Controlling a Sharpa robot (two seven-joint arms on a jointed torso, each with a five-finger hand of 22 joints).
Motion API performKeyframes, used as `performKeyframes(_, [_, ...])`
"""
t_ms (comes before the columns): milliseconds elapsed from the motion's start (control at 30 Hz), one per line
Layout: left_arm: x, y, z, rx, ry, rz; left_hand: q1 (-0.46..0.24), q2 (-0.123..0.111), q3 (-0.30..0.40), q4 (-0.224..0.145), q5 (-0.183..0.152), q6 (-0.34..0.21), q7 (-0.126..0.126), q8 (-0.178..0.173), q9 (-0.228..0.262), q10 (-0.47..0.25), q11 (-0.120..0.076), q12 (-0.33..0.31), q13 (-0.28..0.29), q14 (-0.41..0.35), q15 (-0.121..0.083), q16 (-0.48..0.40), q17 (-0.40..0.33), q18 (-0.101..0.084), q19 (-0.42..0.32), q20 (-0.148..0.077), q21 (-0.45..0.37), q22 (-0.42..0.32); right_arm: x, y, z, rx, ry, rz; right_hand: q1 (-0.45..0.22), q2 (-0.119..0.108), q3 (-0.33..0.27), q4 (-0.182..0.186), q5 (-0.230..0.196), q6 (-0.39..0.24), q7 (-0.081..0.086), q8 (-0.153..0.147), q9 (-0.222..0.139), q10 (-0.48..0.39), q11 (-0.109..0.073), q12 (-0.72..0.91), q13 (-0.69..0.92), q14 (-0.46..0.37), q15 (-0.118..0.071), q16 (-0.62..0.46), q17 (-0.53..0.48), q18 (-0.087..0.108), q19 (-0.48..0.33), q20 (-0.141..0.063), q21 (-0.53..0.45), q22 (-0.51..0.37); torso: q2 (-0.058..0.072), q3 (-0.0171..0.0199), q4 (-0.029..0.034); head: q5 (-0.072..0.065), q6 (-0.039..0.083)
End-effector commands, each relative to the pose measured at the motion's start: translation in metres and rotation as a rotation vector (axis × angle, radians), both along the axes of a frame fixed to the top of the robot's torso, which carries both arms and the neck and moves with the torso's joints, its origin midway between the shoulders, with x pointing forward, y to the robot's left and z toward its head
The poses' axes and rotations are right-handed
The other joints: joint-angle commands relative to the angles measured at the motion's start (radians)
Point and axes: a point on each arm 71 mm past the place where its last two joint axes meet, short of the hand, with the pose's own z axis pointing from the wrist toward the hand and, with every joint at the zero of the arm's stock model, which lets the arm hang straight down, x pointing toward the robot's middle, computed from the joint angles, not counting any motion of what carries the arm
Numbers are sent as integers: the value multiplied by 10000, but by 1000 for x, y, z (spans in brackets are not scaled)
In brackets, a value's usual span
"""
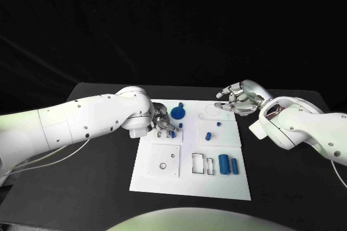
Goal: Assemble the parts on the task board
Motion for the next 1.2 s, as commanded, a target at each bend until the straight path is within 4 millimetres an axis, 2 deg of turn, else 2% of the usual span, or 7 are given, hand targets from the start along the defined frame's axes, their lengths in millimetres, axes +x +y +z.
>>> performKeyframes(33, [-1, -2, 1, -26, 99, -187, 147, -3, -290, 13, 368, 33, -77, -25, 61, -17, -75, 183, 515, 1040, -88, 35, 2633, -121, 39, -30, 11, 406, 0, 1, -1, -102, 4, 118, 78, -21, 39, -5, 30, -48, -13, 46, 10, 86, 3, 69, -4, 283, -32, -22, 266, 55, 53, 14, -61, 584, -6, 5, -6, 8, -8])
performKeyframes(200, [-1, -3, 0, -22, 118, -199, 249, 11, -278, 9, 647, 44, -101, -29, 109, -13, -94, 193, 526, 1040, -102, 35, 2633, -122, 40, -43, 6, 422, 0, 1, -1, -102, 4, 115, 79, -24, 47, -4, 50, -51, -14, 58, 11, 90, 2, 74, -3, 284, -33, -22, 266, 56, 52, 13, -68, 582, 1, 11, -8, 9, -20])
performKeyframes(467, [-1, -3, 0, -35, 191, -203, 501, 9, -269, 16, 1575, 45, -136, -111, 184, -24, -127, 179, 526, 1040, -133, 35, 2633, -124, 45, -76, -6, 465, 0, 1, -2, -104, 8, 108, 80, -26, 58, -4, 78, -56, -15, 73, 12, 98, 1, 83, 0, 283, -34, -26, 261, 56, 53, 12, -70, 581, -4, 11, -3, 8, -37])
performKeyframes(633, [-1, -4, 0, -67, 247, -227, 634, 12, -248, 10, 1928, 59, -157, -151, 206, -27, -142, 173, 526, 1040, -144, 35, 2633, -123, 43, -87, -17, 477, 0, 1, -2, -110, 13, 101, 78, -30, 67, -2, 102, -59, -15, 87, 13, 112, 0, 98, 11, 287, -35, -19, 273, 55, 56, 11, -69, 582, 1, 9, -8, 13, -37])
performKeyframes(900, [-2, -6, 0, -147, 323, -206, 785, 13, -220, 4, 2091, 81, -178, -163, 226, -37, -154, 150, 510, 1040, -152, 35, 2633, -120, 29, -94, -34, 472, 1, 1, -4, -180, -22, 120, 78, -30, 67, -2, 102, -59, -15, 87, 13, 112, 0, 98, 11, 287, -35, -19, 273, 55, 56, 11, -69, 582, 4, 11, -6, 8, -20])
performKeyframes(1100, [-2, -6, -1, -241, 454, -145, 1249, 131, -62, -2, 2417, 70, -211, -201, 284, -51, -183, 118, 493, 1040, -176, 35, 2633, -119, 22, -115, -50, 493, 1, 1, -5, -223, -5, 140, 72, -34, 78, 2, 131, -63, -16, 106, 15, 176, -1, 168, 87, 290, -36, -16, 281, 53, 61, 9, -66, 585, 6, 11, -3, 3, -32])
performKeyframes(1200, [-2, -5, -1, -278, 498, -124, 1595, 208, 160, 5, 2110, 47, -227, -225, 331, -60, -201, 92, 481, 1040, -193, 35, 2633, -119, 18, -136, -58, 511, 1, 2, -6, -229, 5, 147, 71, -34, 78, 2, 132, -63, -16, 107, 15, 208, -2, 203, 128, 288, -36, -19, 275, 53, 62, 9, -65, 585, 2, 11, -3, 5, -46])
